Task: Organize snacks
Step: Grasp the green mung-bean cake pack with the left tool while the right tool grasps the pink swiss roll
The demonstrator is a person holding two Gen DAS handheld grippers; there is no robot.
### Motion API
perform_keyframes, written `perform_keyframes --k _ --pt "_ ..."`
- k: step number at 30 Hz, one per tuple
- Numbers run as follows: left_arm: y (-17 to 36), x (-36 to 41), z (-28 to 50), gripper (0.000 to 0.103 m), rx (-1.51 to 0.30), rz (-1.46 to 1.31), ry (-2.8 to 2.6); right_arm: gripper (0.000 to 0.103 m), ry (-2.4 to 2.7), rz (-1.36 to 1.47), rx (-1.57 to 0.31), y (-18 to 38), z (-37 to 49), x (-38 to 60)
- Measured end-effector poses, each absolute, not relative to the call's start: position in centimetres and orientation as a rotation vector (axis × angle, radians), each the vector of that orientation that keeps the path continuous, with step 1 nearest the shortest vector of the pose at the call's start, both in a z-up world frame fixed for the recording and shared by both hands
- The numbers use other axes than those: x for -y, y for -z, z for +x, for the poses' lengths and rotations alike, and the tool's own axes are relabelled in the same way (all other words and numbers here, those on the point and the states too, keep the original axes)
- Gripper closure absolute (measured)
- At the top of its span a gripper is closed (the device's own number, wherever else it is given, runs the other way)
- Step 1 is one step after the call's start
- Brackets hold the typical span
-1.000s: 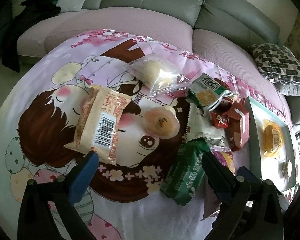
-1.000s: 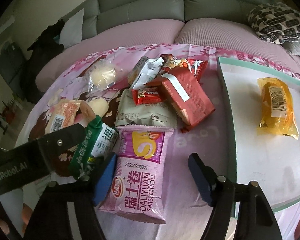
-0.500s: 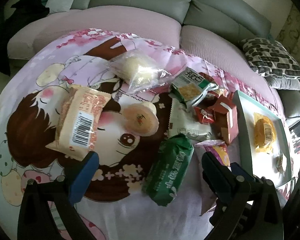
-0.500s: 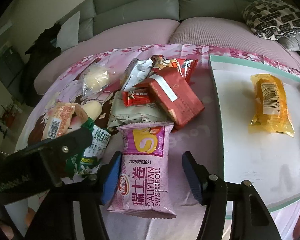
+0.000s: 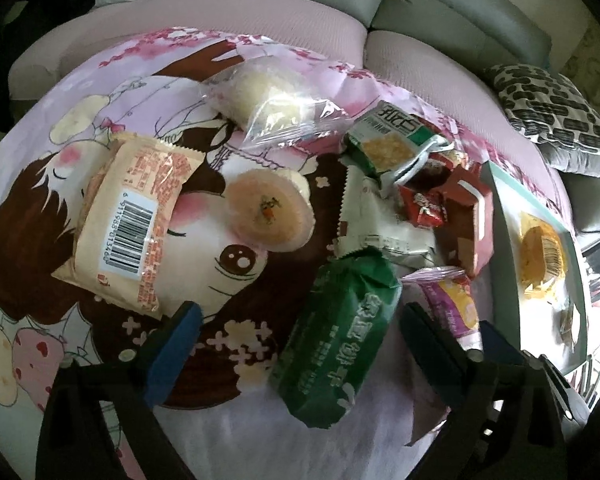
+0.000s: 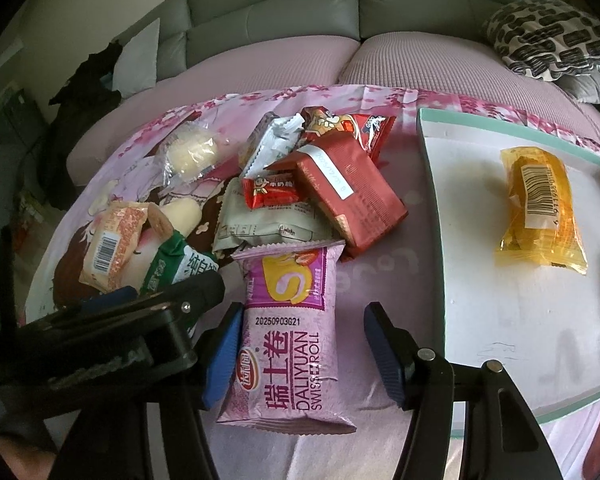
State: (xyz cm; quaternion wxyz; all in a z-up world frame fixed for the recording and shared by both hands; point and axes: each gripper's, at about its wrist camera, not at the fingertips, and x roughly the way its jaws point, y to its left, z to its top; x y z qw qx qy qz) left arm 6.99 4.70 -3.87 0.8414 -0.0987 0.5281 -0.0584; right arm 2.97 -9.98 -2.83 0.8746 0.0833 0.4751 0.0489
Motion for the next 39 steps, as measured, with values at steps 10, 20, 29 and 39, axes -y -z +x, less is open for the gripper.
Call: perform_keyframes --k 10,20,29,39 --pt "3.7 -5.3 6.9 0.045 -1.088 -0.214 0.096 0.039 -0.104 0.170 -0.994 2.8 3.1 10.0" --pt "3.8 -4.6 7.2 0.077 -1.065 -0.219 0.119 0.054 -0.143 0.192 -0.994 2.9 3.0 9.9" --pt "3.5 -5.0 7.0 0.077 -1.060 -0.237 0.117 0.061 -0.149 0.229 -0.987 2.9 2.9 10.4" --pt "3.0 -5.3 6.8 0.077 -1.041 -0.242 0.098 0.063 -0.172 0.273 -0.977 2.6 2.7 11.0"
